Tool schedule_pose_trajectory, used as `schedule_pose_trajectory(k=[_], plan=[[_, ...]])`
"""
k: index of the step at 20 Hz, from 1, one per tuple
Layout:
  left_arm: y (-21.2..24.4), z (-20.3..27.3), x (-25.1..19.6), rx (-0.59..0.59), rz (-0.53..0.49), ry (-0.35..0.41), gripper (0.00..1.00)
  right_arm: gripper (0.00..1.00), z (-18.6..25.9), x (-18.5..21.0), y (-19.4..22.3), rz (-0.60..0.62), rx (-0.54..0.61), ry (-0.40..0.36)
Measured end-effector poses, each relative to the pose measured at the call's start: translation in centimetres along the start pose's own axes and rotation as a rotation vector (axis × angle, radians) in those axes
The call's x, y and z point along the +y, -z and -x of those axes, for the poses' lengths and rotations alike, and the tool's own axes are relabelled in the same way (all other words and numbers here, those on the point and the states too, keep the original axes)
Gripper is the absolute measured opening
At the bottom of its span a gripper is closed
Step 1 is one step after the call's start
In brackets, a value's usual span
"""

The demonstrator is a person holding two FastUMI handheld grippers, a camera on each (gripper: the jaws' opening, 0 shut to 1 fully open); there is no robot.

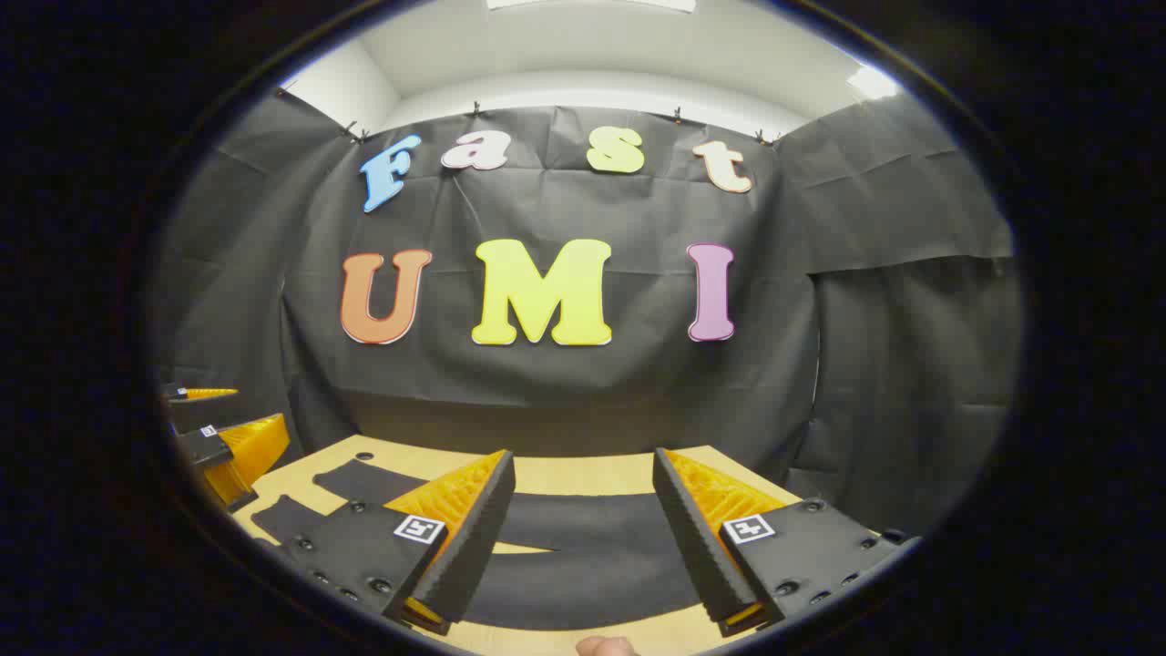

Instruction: Grasp the waist and the cuffs of the jeans and fold them to make the two legs overlap; first hold the waist and fold one-third of the jeans toward the cuffs, then hold the cuffs and fold the remaining one-third in the same direction to finish folding.

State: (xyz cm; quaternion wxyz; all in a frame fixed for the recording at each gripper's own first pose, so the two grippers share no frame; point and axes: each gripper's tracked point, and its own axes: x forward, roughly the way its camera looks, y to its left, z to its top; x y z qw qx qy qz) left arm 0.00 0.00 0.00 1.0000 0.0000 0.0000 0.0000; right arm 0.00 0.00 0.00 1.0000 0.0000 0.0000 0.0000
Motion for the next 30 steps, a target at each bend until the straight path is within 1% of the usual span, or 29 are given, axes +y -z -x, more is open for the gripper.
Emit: schedule_pose_trajectory(k=[1, 2, 3, 4, 7, 8, 17, 18, 19, 20, 22, 23, 24, 27, 30], plan=[[0.1, -0.1, 0.1, 0.006, -0.003, 0.0, 0.94, 0.95, -0.1, 0.0, 0.0, 0.005, 0.001, -0.002], [0.3, -0.3, 0.1, 0.009, -0.008, -0.002, 1.0, 0.95, -0.2, 0.1, 0.1, 0.009, 0.002, -0.003], [0.3, -0.3, 0.2, 0.01, -0.013, -0.004, 0.94, 0.94, -0.3, 0.2, 0.0, 0.01, 0.001, -0.005], [0.3, -0.3, 0.4, 0.009, -0.013, -0.004, 0.94, 0.94, -0.4, 0.2, 0.1, 0.01, 0.002, -0.005], [0.4, -0.8, 0.7, 0.012, -0.018, -0.006, 0.94, 0.94, -0.4, 0.4, 0.5, 0.014, 0.007, -0.007], [0.3, -1.1, 0.9, 0.012, -0.016, -0.007, 1.0, 0.95, -0.5, 0.5, 0.6, 0.014, 0.008, -0.007], [0.1, -1.8, 1.5, 0.006, -0.032, -0.006, 1.0, 0.94, -1.7, 1.3, 0.6, 0.024, 0.005, -0.012], [0.2, -1.9, 1.6, 0.009, -0.03, -0.008, 0.94, 0.95, -1.7, 1.4, 0.6, 0.025, 0.007, -0.013], [0.5, -1.8, 1.8, 0.017, -0.023, -0.009, 0.94, 0.94, -1.8, 1.4, 0.8, 0.028, 0.011, -0.011], [1.4, -1.7, 2.2, 0.043, 0.002, -0.012, 1.0, 0.94, -1.8, 1.4, 0.9, 0.035, 0.016, -0.008], [3.1, -1.3, 2.5, 0.097, 0.042, -0.017, 1.0, 0.95, -1.5, 0.7, 1.3, 0.047, 0.027, 0.008], [4.1, -1.0, 2.7, 0.128, 0.059, -0.022, 0.94, 0.94, -1.2, 0.2, 1.6, 0.052, 0.035, 0.019], [5.1, -0.6, 2.9, 0.16, 0.082, -0.026, 1.0, 0.95, -1.0, -0.5, 2.1, 0.061, 0.045, 0.035], [8.8, 0.9, 3.1, 0.296, 0.191, -0.053, 1.0, 0.94, -0.3, -3.1, 3.6, 0.075, 0.09, 0.082], [12.7, 2.4, 3.2, 0.423, 0.29, -0.104, 1.0, 0.95, -0.2, -5.6, 4.7, 0.072, 0.122, 0.117]])
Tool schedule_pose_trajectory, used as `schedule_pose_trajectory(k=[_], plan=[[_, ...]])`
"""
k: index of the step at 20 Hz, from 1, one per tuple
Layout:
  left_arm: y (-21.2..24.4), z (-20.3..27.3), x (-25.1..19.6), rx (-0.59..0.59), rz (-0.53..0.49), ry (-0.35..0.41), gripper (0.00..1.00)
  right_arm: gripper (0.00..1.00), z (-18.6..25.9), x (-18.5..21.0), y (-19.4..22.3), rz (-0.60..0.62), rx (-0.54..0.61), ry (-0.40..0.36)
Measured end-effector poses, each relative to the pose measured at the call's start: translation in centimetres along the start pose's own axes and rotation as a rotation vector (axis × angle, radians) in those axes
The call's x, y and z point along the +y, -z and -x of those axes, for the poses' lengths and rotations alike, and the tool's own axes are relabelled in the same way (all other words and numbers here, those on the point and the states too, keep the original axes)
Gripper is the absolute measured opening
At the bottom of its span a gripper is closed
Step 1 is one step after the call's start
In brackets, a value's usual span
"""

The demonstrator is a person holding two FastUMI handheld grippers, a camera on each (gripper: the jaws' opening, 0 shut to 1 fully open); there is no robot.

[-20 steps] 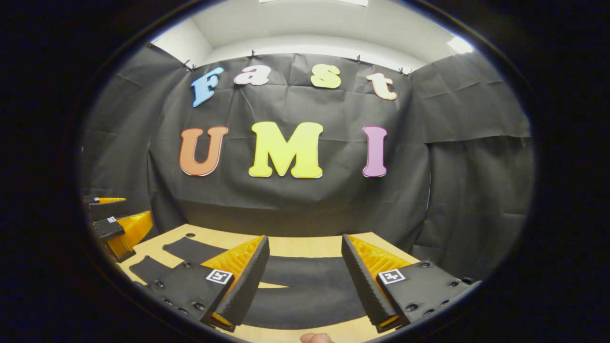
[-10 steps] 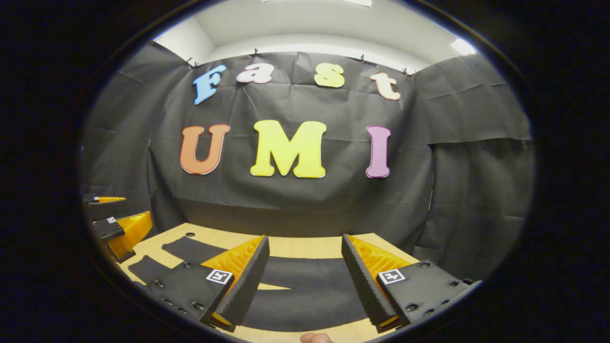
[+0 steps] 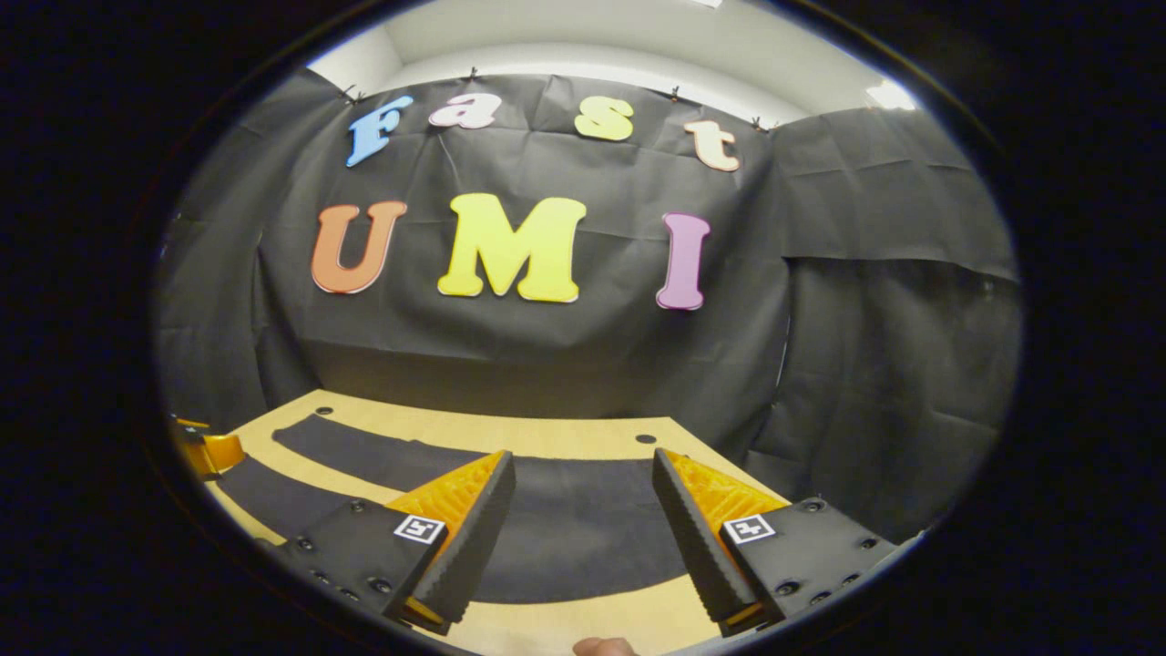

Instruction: Grasp the waist and the cuffs of the jeans and fold them to make the two legs overlap; first hold the waist and fold one-third of the jeans toward the cuffs, then hold the cuffs and fold the remaining one-third in the same direction to finish folding.

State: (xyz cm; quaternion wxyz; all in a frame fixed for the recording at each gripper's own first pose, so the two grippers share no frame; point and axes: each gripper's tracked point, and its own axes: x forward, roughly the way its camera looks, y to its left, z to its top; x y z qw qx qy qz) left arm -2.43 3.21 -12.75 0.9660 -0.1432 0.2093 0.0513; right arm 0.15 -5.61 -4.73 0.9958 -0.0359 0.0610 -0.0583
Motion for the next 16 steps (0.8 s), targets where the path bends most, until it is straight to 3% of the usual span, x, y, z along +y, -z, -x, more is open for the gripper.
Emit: schedule_pose_trajectory(k=[6, 8, 10, 12, 16], plan=[[6.5, -1.0, 1.4, 0.232, 0.318, -0.085, 0.99, 0.94, -2.3, -3.0, 1.3, -0.017, 0.048, 0.032], [8.7, -1.6, 1.3, 0.314, 0.466, -0.096, 0.99, 0.94, -2.9, -3.8, 1.3, -0.026, 0.052, 0.04], [10.6, -2.1, 1.2, 0.416, 0.679, -0.11, 0.99, 0.94, -3.5, -4.7, 1.1, -0.039, 0.056, 0.053], [10.7, -2.5, 1.7, 0.434, 0.799, -0.148, 0.99, 0.94, -4.0, -5.4, 0.6, -0.053, 0.053, 0.066], [10.4, -3.9, 3.9, 0.44, 0.924, -0.195, 0.99, 0.95, -4.7, -7.0, 0.2, -0.056, 0.049, 0.098]])
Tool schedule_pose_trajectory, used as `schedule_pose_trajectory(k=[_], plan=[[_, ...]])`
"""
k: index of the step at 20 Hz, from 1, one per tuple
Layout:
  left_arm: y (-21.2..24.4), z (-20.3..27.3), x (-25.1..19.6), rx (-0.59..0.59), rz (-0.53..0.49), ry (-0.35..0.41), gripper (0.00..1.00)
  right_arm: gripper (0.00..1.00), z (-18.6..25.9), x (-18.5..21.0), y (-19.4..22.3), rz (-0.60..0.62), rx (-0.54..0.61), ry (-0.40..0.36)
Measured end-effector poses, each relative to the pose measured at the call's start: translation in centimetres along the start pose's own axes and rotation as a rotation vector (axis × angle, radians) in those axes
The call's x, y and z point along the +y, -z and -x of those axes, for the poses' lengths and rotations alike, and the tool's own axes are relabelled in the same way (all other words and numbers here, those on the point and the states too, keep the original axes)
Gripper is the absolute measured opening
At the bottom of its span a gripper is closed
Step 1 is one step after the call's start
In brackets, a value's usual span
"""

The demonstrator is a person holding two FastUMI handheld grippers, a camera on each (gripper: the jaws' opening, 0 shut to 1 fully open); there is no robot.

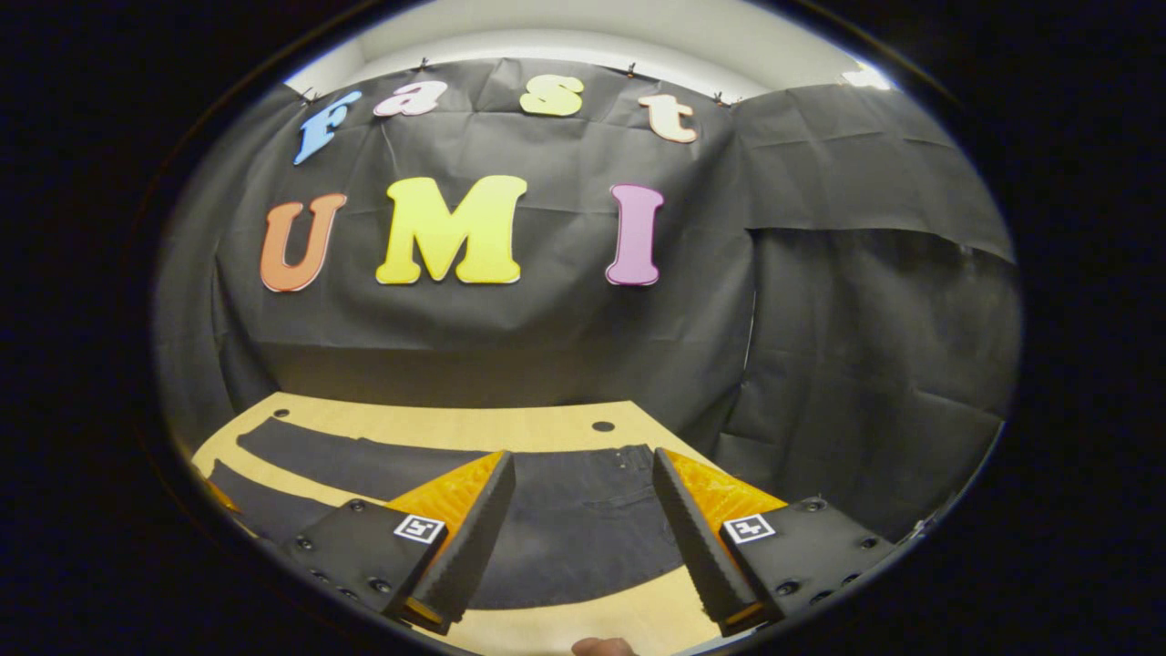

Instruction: Grasp the waist and the cuffs of the jeans and fold them to make the two legs overlap; first hold the waist and fold one-third of the jeans toward the cuffs, then hold the cuffs and fold the remaining one-third in the same direction to finish folding.

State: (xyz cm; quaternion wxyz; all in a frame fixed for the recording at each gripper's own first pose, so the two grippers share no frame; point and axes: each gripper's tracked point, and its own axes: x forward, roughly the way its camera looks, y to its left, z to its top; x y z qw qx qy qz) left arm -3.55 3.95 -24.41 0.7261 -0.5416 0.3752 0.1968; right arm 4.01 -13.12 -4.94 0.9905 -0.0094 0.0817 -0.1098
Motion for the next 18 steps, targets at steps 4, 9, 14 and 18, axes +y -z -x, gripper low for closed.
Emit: schedule_pose_trajectory(k=[4, 9, 14, 18], plan=[[-0.9, -0.5, 0.4, -0.012, 0.065, -0.025, 0.99, 0.94, -0.4, -0.7, -0.1, -0.002, 0.004, 0.025], [-2.8, -1.3, 0.4, -0.036, 0.111, -0.028, 0.99, 0.94, -0.9, -1.4, 0.3, -0.004, 0.023, 0.045], [-4.2, -2.3, -0.3, -0.069, 0.146, -0.005, 0.99, 0.95, -1.9, -2.3, 0.7, -0.018, 0.047, 0.072], [-5.0, -3.3, -1.4, -0.096, 0.137, 0.033, 0.98, 0.94, -2.4, -3.0, 0.9, -0.018, 0.06, 0.086]])
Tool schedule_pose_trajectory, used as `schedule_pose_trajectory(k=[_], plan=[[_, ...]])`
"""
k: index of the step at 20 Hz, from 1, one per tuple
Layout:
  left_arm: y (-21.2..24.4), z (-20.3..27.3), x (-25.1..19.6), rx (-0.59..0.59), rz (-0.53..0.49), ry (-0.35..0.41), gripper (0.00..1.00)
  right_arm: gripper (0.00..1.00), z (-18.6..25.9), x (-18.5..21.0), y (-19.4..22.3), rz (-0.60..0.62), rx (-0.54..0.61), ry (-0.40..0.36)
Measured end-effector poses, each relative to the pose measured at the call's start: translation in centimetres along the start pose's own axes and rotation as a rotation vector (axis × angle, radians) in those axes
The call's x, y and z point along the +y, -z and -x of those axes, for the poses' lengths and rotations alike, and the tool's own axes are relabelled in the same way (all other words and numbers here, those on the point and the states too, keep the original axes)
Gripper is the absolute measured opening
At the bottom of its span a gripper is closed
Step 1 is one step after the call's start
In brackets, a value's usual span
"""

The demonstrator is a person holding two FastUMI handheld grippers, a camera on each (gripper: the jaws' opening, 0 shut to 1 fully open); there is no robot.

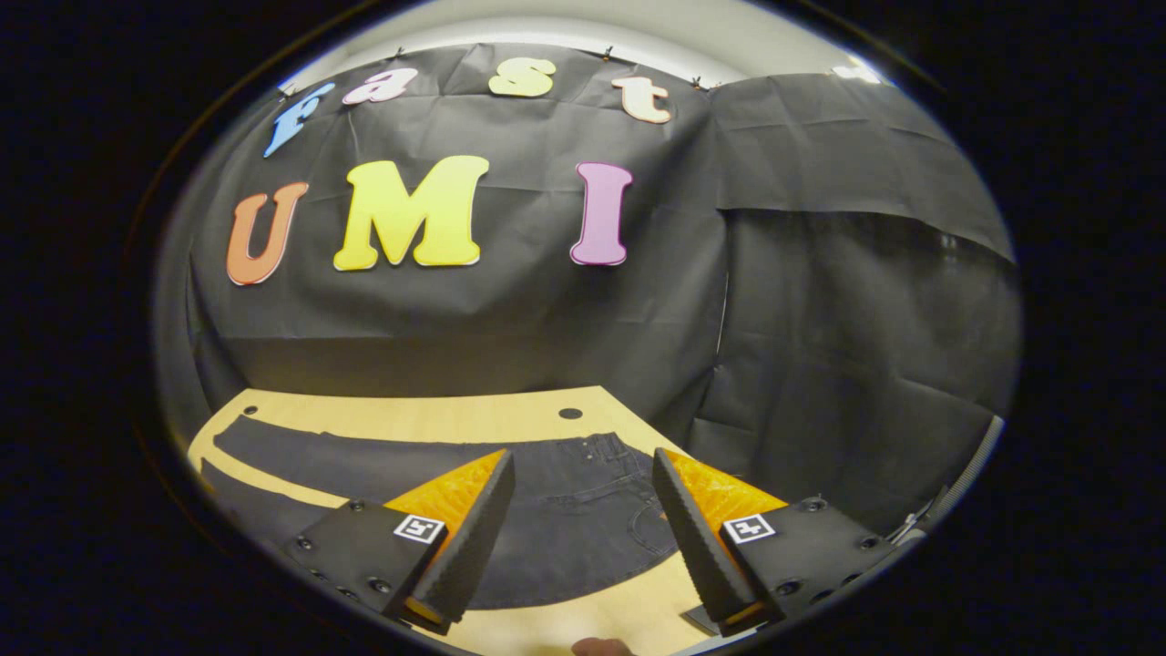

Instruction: Grasp the waist and the cuffs of the jeans and fold them to make the two legs overlap; first hold the waist and fold one-third of the jeans toward the cuffs, then hold the cuffs and fold the remaining one-third in the same direction to finish folding.

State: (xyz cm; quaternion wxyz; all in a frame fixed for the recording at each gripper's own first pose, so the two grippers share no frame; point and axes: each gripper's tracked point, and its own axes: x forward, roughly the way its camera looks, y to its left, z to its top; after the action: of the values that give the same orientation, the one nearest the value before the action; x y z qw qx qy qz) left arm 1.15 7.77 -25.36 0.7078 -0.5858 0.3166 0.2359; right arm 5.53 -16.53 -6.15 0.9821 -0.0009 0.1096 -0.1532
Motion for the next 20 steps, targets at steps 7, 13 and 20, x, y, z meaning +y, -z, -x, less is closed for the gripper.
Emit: schedule_pose_trajectory(k=[7, 13, 20], plan=[[-0.5, -1.7, 0.5, 0.021, 0.104, 0.046, 0.56, 0.94, -1.7, -2.0, 1.2, 0.002, 0.046, 0.033], [-0.9, -2.4, 0.9, 0.027, 0.137, 0.053, 0.11, 0.94, -5.0, -6.2, 6.8, -0.186, 0.261, 0.096], [-1.1, -2.4, 1.1, 0.052, 0.184, 0.074, 0.04, 0.95, -6.9, -6.6, 17.1, -0.625, 0.662, 0.096]])
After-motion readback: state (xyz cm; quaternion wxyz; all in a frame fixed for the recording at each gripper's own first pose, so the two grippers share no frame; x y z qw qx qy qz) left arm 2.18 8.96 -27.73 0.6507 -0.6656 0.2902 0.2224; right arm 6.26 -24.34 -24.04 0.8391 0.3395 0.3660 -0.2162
